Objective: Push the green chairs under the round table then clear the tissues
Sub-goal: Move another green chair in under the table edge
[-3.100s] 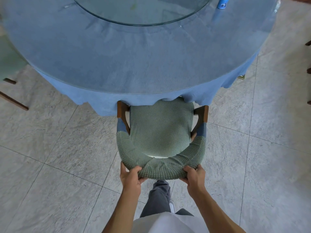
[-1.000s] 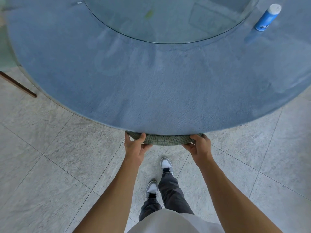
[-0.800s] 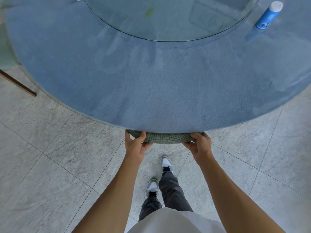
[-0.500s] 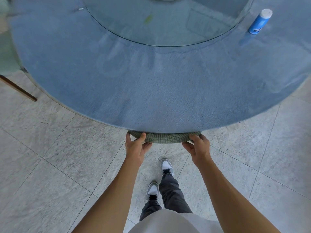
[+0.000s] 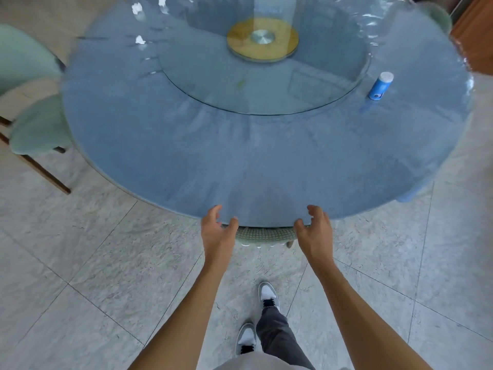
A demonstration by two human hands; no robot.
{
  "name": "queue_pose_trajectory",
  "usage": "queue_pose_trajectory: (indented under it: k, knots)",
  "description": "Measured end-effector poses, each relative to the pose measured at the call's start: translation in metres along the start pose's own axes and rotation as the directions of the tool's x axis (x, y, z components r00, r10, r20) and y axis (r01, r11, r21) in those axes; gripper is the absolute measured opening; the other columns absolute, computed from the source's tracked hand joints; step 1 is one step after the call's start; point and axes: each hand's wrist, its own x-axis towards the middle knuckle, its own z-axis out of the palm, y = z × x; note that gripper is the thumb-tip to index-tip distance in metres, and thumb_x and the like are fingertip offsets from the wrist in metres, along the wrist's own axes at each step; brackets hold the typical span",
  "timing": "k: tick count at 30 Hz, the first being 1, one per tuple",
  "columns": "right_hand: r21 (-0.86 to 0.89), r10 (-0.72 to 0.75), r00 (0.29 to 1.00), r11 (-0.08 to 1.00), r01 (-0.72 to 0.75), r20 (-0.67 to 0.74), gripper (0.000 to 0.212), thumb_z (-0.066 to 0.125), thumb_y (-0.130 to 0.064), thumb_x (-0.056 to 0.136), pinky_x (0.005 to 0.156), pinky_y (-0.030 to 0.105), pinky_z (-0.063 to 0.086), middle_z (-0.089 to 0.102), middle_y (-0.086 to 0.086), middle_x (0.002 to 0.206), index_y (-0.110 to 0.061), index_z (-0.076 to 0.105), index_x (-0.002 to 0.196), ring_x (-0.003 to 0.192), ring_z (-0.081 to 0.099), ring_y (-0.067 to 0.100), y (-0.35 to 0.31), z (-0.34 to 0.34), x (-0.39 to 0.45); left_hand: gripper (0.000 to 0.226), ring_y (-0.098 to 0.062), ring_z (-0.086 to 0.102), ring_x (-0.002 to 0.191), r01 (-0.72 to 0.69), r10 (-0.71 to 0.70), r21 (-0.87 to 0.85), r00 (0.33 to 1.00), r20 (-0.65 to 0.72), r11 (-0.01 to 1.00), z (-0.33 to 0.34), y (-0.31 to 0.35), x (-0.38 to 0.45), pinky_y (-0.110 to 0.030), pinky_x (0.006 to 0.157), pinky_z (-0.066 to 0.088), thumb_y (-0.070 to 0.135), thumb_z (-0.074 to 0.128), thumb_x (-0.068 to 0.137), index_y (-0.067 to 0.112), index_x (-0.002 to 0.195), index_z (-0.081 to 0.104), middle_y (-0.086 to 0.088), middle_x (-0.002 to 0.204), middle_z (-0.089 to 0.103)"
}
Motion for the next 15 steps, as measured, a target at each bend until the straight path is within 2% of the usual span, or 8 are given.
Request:
queue_pose_trajectory:
  k: [3,5,10,15]
  knots:
    - [-0.052,-0.143,0.990,0.989,0.142,-0.017,0.049,0.060,-0.017,0.091,0.098,0.041,0.043,0.050,0.016,0.137,-0.005,0.047,0.136,0.123,0.049,0.032,-0.027,-0.016,0.004,0.051,-0.013,0.046,0.124,-0.216,0.211,0.132,0.976,0.047,0.967,-0.012,0.022,0.000,-0.032,0.099,0.044,0.027,0.066,0.090,0.026,0.138,0.049,0.005,0.136,0.045]
    - [-0.087,-0.236,0.971,0.969,0.233,-0.027,0.049,0.060,-0.015,0.091,0.099,0.039,0.041,0.049,0.016,0.137,-0.004,0.047,0.137,0.124,0.047,0.033,-0.045,-0.028,0.007,0.054,-0.015,0.042,0.130,-0.343,0.336,0.225,0.939,0.067,0.912,-0.020,0.039,0.003,-0.033,0.106,0.038,0.027,0.065,0.091,0.022,0.141,0.047,0.002,0.139,0.044]
    - [-0.170,-0.409,0.911,0.903,0.395,-0.057,0.053,0.062,-0.014,0.090,0.102,0.046,0.041,0.046,0.019,0.143,0.000,0.046,0.139,0.127,0.046,0.038,-0.087,-0.052,0.018,0.057,-0.025,0.035,0.136,-0.482,0.504,0.392,0.862,0.051,0.784,-0.035,0.090,0.008,-0.045,0.109,0.036,0.038,0.063,0.089,0.029,0.142,0.043,-0.003,0.150,0.038]
    - [-0.204,-0.499,0.863,0.855,0.477,-0.077,0.058,0.063,-0.017,0.088,0.105,0.049,0.038,0.040,0.019,0.150,-0.003,0.045,0.141,0.133,0.040,0.038,-0.120,-0.061,0.034,0.065,-0.030,0.033,0.138,-0.507,0.610,0.575,0.792,0.017,0.643,-0.041,0.132,0.013,-0.049,0.108,0.033,0.047,0.063,0.087,0.030,0.145,0.041,-0.008,0.154,0.033]
